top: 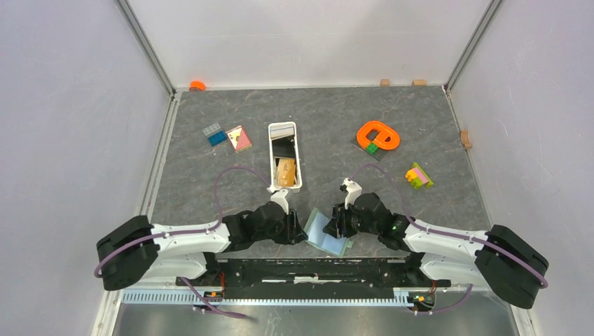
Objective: Put the credit cards into the card holder
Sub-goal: Open the card holder at the center of the board.
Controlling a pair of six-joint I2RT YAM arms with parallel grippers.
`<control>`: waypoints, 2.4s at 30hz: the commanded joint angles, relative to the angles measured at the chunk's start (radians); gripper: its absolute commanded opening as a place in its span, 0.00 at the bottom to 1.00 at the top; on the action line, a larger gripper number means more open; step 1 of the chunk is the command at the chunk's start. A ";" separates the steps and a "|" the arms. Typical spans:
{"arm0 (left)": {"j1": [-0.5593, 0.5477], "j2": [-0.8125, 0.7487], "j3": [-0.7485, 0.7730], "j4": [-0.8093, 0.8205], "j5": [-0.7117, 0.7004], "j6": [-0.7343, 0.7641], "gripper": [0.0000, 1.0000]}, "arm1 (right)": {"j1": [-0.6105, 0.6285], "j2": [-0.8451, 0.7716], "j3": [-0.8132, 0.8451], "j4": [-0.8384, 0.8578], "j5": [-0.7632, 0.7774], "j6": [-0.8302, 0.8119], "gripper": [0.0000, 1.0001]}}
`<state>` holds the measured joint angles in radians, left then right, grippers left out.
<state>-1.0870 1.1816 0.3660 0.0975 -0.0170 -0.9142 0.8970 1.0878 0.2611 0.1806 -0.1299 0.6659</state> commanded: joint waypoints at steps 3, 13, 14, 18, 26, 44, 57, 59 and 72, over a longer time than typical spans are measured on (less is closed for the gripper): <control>-0.004 -0.136 0.016 -0.089 -0.012 0.027 0.65 | 0.006 0.017 -0.016 0.077 0.008 -0.005 0.49; -0.004 -0.137 0.114 -0.154 0.025 0.129 0.85 | 0.007 0.105 0.022 0.104 -0.018 -0.037 0.50; -0.002 -0.116 0.123 -0.147 0.041 0.142 0.86 | 0.008 0.124 0.027 0.108 -0.020 -0.039 0.50; -0.003 -0.030 0.168 -0.152 0.035 0.190 0.85 | 0.008 0.180 0.053 0.119 -0.041 -0.052 0.49; -0.003 0.076 0.205 -0.169 -0.048 0.223 0.46 | 0.010 0.196 0.081 0.055 -0.016 -0.095 0.51; -0.005 0.039 -0.035 0.012 -0.132 -0.128 0.02 | 0.057 -0.004 0.022 -0.236 0.135 -0.073 0.53; -0.005 0.048 -0.045 0.025 -0.131 -0.157 0.02 | 0.084 -0.141 -0.038 -0.301 0.244 0.053 0.53; -0.005 0.054 -0.041 0.026 -0.128 -0.155 0.02 | 0.085 -0.140 -0.054 -0.266 0.231 0.059 0.53; -0.002 0.015 -0.025 -0.053 -0.159 -0.130 0.34 | 0.086 -0.001 0.015 -0.188 0.313 -0.004 0.12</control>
<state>-1.0889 1.2224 0.3317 0.1284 -0.1135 -1.0584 0.9745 1.0458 0.2527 0.0326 0.1539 0.6880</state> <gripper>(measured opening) 0.276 0.184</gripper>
